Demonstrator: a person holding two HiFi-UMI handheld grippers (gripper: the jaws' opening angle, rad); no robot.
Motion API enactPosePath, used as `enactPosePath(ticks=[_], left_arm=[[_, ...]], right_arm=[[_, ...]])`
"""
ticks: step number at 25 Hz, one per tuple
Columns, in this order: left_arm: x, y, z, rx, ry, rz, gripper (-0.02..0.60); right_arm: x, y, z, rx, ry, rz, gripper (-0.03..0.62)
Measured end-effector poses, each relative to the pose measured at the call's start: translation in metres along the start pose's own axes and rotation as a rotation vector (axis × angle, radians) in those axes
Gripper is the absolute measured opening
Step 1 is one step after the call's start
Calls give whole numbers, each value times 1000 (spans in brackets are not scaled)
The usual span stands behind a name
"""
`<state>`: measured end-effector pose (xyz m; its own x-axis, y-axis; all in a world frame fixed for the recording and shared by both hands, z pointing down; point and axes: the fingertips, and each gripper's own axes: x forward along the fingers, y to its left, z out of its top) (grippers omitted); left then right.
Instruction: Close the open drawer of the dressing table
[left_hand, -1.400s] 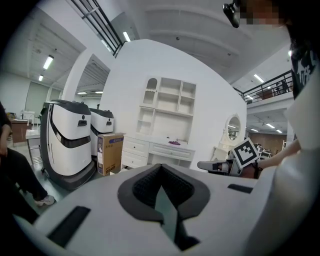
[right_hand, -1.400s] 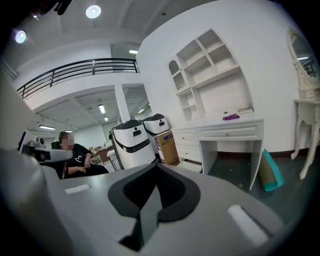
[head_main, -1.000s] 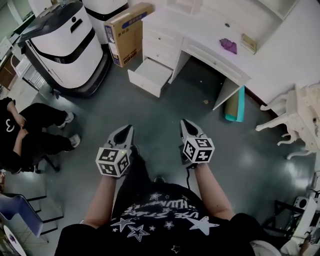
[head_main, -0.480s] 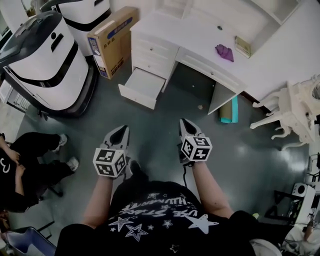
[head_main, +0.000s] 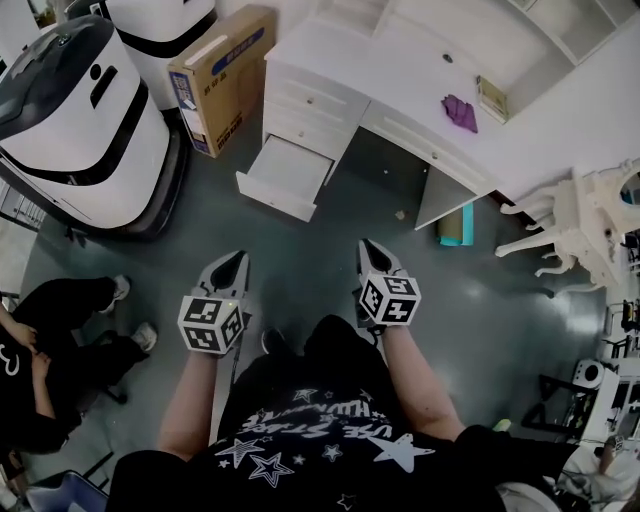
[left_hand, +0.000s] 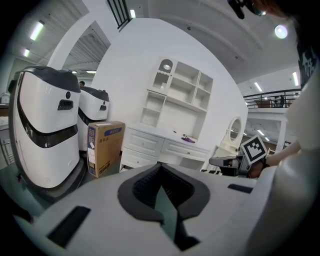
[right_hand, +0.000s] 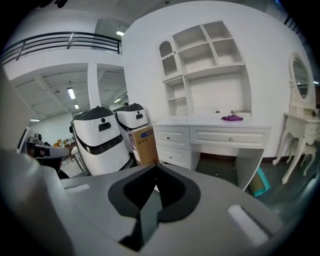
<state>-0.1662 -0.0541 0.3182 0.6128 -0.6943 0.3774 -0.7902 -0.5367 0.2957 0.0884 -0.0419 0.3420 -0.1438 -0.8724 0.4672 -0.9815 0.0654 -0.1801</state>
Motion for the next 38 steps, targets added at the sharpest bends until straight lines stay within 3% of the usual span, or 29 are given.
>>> enactPosePath(ticks=[7, 15, 20, 27, 38], left_arm=[[27, 32, 1, -21, 16, 50, 9], [75, 82, 3, -23, 35, 153, 9], [110, 117, 3, -1, 52, 205, 9], [172, 151, -40, -31, 119, 203, 9], [244, 174, -146, -95, 262, 170, 9]], right_arm=[[54, -3, -13, 21, 55, 17, 3], [161, 4, -3, 10, 88, 78, 3], [232, 3, -21, 41, 151, 89, 3], [307, -14, -95, 164, 274, 12, 3], [379, -62, -210, 197, 417, -102, 3]])
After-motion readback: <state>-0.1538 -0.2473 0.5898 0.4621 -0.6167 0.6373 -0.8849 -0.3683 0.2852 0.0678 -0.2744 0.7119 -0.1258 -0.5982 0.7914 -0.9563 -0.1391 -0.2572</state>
